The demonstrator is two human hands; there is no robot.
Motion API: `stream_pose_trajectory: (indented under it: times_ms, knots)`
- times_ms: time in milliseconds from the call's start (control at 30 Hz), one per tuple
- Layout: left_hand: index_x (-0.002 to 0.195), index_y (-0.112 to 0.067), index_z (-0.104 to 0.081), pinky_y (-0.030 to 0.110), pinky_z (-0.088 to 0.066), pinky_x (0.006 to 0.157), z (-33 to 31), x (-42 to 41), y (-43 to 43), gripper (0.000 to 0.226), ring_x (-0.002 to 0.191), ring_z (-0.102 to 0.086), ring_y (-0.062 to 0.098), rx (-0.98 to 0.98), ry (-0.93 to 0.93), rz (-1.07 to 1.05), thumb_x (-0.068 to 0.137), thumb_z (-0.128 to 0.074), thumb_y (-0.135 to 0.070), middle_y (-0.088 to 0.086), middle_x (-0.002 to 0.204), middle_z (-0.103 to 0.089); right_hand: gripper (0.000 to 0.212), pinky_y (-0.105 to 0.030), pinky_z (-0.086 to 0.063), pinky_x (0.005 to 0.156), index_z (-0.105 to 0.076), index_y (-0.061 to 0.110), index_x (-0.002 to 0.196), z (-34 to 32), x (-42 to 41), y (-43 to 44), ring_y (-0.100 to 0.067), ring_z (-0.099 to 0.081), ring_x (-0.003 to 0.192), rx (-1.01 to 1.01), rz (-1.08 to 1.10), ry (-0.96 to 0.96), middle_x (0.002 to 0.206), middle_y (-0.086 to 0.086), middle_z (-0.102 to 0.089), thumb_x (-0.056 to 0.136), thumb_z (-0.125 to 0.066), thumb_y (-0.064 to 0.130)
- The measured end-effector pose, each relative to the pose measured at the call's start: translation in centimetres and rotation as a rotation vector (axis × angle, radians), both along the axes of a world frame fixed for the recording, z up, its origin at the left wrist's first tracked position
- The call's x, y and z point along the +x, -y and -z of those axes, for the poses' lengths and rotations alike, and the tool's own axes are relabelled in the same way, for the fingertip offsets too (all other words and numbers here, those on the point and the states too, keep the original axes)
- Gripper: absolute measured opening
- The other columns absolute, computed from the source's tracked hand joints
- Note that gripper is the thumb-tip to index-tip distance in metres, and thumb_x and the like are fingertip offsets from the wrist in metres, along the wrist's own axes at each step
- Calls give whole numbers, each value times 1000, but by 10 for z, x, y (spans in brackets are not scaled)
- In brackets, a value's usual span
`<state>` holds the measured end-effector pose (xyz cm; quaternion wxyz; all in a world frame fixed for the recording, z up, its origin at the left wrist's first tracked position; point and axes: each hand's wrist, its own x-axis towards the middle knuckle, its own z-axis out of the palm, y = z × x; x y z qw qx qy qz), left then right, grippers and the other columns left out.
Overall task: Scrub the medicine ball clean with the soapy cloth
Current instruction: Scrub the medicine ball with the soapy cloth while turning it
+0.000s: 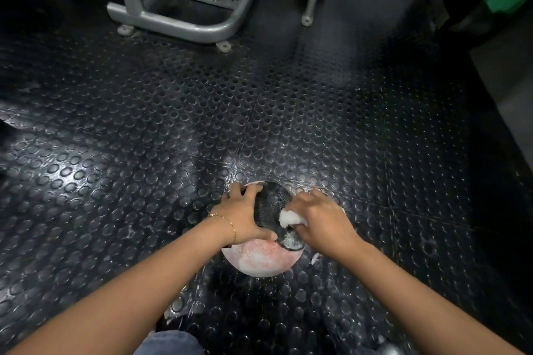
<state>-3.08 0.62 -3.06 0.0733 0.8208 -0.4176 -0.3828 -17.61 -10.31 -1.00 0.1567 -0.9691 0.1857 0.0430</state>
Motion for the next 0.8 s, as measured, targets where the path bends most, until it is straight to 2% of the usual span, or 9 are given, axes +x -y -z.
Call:
stream_pose_trajectory:
  times_ms: [100, 200, 267, 367, 500, 600, 733, 800]
  knots:
    - [147, -29, -9, 42, -45, 97, 0, -5, 2, 105, 126, -38, 30, 11, 61, 24, 68, -72, -59, 8, 141, -18, 29, -24, -36, 86, -62, 23, 108, 1, 7, 7, -13, -45, 98, -9, 32, 3, 107, 7, -59, 83, -53, 12]
    - [147, -29, -10, 42, -45, 96, -1, -6, 6, 105, 126, -39, 31, 36, 85, 15, 68, -71, -61, 9, 142, -17, 27, -28, -33, 98, -61, 21, 111, 3, 16, 11, -17, -46, 106, -9, 120, 22, 113, 5, -59, 86, -53, 14]
    - [146, -29, -10, 42, -44, 99, -1, -3, 7, 105, 126, -39, 31, 36, 35, -16, 67, -73, -59, 9, 143, -16, 28, -31, -33, 102, -61, 21, 111, 2, 14, 8, -17, -46, 107, -7, 111, 7, 113, 5, -59, 85, -53, 13]
    - [145, -31, -11, 40, -43, 99, -1, 4, 5, 103, 124, -41, 28, 20, -29, -56, 68, -75, -56, 8, 141, -17, 29, -33, -42, 90, -63, 20, 105, 1, 5, 2, -13, -42, 92, 17, 38, 45, 104, 5, -60, 79, -55, 9]
    - [145, -31, -10, 40, -44, 98, 3, 4, 1, 102, 124, -42, 28, 0, 0, -69, 68, -72, -60, 9, 143, -16, 25, -24, -40, 85, -62, 21, 110, 3, 14, 9, -10, -43, 94, 110, 172, 46, 108, 5, -50, 86, -59, 19]
    - [145, -30, -9, 42, -43, 100, 6, -1, -4, 103, 128, -38, 29, -9, -1, -108, 69, -72, -59, 10, 144, -15, 29, -27, -43, 87, -61, 22, 112, 1, 28, 9, -12, -48, 96, 212, 272, 91, 107, 4, -50, 83, -64, 26]
    - [145, -37, -4, 41, -43, 100, 10, -3, -20, 105, 128, -36, 27, -64, -40, -145, 68, -73, -57, 7, 145, -12, 28, -19, -43, 86, -58, 22, 109, 2, 21, 0, -4, -49, 92, 225, 248, 73, 103, 13, -50, 82, -65, 22]
    - [146, -41, 0, 39, -42, 102, 13, -5, -30, 107, 133, -31, 27, -91, -43, -123, 69, -72, -57, 5, 147, -5, 29, -14, -44, 83, -62, 20, 109, 4, 14, -5, -6, -51, 90, 205, 190, 81, 105, 9, -53, 81, -67, 21]
